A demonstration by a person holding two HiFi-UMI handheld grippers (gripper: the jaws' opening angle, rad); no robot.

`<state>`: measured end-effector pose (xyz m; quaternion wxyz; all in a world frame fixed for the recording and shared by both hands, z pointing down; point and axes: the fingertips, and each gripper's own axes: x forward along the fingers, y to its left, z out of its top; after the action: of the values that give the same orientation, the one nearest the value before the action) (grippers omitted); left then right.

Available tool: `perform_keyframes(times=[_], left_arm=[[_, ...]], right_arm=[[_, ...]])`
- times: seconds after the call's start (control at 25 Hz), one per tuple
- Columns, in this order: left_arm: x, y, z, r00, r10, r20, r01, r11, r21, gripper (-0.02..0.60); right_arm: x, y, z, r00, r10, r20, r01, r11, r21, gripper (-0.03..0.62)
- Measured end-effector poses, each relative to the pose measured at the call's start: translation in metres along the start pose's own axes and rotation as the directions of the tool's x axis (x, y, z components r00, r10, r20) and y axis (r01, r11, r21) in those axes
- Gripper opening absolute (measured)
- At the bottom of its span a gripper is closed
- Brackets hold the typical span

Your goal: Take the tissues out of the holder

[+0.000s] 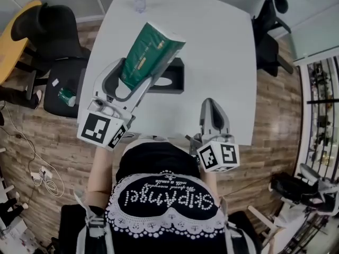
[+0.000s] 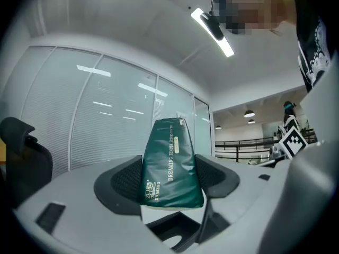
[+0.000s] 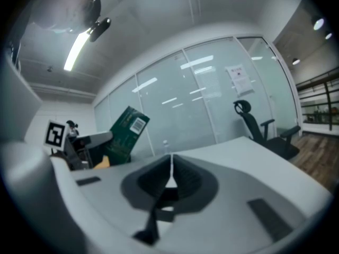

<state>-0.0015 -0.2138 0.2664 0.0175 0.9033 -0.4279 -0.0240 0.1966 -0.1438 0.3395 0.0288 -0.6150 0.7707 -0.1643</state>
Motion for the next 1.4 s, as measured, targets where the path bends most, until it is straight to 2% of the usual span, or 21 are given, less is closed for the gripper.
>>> perform_keyframes(times=[0.2,0.56,0.88,1.4], left_arm=[[-0.028,0.004,0.039,0.985,0.070,0.159,-0.058,0.995,-0.076,0.328],[-0.066,0.010,0.055,0.954,0.141,0.263,-0.121,0.988,-0.093,0.330],[-0.101,0.009,0.057,0.941,0.173,0.290,-0.150,0.984,-0.099,0.328],[-0.107,0.007,0.052,0.932,0.209,0.295,-0.168,0.973,-0.160,0.328]], right_arm=[[-0.004,0.004,0.006,1.000,0.018,0.011,-0.018,1.000,-0.004,0.035],[0.000,0.004,0.015,0.999,0.030,0.036,-0.030,0.999,-0.012,0.035],[-0.003,0.007,0.018,0.998,0.031,0.056,-0.030,0.999,-0.023,0.035],[0.007,-0.003,0.034,0.998,0.024,0.065,-0.024,1.000,-0.006,0.035]])
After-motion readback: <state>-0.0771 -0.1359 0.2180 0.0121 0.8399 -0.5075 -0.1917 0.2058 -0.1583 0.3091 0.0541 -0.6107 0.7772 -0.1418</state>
